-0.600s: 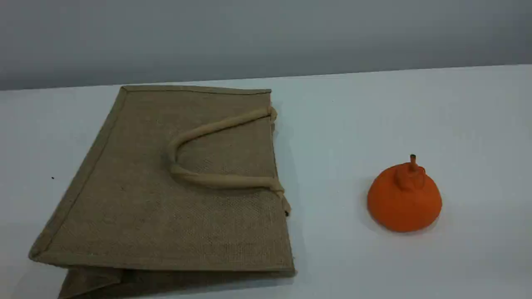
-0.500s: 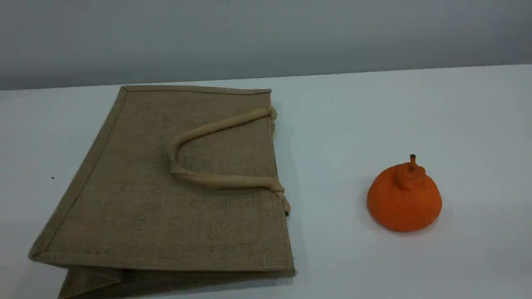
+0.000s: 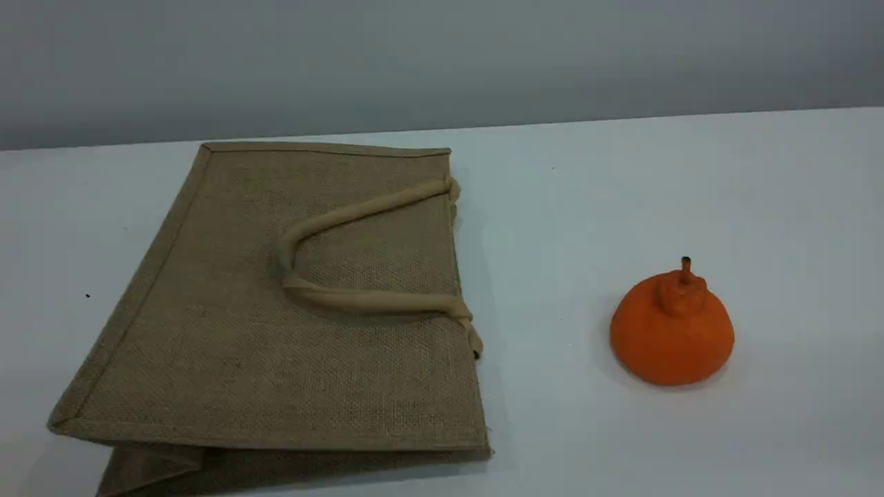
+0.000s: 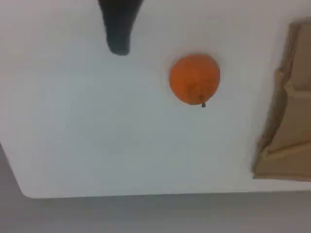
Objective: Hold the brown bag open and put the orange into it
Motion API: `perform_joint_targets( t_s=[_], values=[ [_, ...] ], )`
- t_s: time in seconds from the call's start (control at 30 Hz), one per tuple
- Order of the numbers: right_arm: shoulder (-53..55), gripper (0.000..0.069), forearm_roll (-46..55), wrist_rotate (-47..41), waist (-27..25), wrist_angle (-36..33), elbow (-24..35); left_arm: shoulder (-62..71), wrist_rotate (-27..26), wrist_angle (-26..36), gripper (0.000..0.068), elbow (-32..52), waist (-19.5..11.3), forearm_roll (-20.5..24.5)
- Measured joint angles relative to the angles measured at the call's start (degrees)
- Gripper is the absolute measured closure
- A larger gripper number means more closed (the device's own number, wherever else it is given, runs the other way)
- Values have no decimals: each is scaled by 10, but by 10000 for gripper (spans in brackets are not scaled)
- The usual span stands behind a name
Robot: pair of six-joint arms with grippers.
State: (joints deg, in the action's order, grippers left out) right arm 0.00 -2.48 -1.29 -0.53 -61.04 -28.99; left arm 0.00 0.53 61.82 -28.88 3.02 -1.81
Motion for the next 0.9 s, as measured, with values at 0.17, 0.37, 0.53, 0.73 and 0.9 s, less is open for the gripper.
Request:
perform_joint_targets(
  t_s=[0.17, 0.37, 0.53, 0.73, 0.9],
  values=[
    [0, 204, 0, 0, 0, 0, 0, 0, 0, 0, 223, 0, 0, 0],
    [0, 204, 0, 0, 0, 0, 0, 0, 1, 0, 223, 0, 0, 0],
    [0, 204, 0, 0, 0, 0, 0, 0, 1, 0, 223, 0, 0, 1],
    [0, 204, -2, 0, 0, 0, 0, 0, 1, 0, 223, 0, 0, 1],
    [0, 204, -10, 0, 0, 1, 0, 0, 1, 0, 223, 0, 2, 1]
  ],
)
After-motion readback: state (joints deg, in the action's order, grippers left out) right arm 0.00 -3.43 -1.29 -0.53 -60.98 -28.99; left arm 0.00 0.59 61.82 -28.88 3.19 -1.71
